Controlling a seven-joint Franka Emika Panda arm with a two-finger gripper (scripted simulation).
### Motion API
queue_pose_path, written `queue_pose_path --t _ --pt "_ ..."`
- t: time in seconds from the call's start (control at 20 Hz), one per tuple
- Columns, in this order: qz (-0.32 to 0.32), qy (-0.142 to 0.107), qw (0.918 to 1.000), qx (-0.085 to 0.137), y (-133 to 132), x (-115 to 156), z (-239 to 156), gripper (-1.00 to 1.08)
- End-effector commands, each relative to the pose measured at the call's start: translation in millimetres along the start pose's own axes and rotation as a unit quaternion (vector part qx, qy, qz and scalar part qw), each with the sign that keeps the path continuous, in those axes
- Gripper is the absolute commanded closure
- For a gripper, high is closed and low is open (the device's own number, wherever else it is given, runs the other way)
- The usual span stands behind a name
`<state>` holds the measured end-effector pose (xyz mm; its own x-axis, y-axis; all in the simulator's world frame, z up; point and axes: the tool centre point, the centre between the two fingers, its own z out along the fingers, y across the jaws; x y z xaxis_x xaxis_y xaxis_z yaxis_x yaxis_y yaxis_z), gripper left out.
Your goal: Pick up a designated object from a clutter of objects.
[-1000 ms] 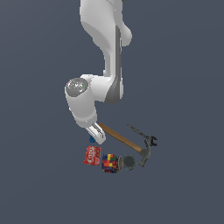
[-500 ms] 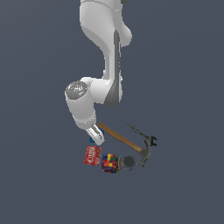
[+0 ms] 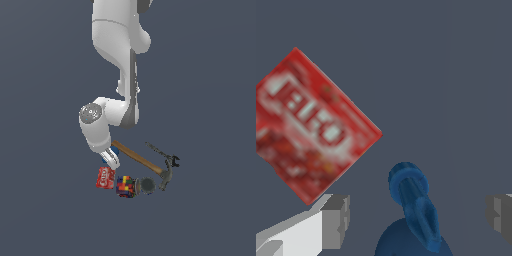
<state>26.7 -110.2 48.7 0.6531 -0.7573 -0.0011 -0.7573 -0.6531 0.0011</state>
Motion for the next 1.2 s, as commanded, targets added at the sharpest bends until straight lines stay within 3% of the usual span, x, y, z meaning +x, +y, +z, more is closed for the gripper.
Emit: queue_pose_path --t 0.0,0.1,0.15,0.8,1.15 --pt "0.000 0.001 1.0000 0.000 -0.7 0.5 5.3 -0.92" --pt "0.000 0.001 1.0000 0.001 -0.6 0.9 6.2 -0.92" --pt "0.000 0.001 1.0000 0.001 -0.6 0.9 6.2 1.08" --pt "0.000 0.001 1.0000 0.001 -0.6 0.1 4.2 1.08" --pt "0.000 0.000 1.0000 0.001 0.0 -7.7 -15.6 1.08"
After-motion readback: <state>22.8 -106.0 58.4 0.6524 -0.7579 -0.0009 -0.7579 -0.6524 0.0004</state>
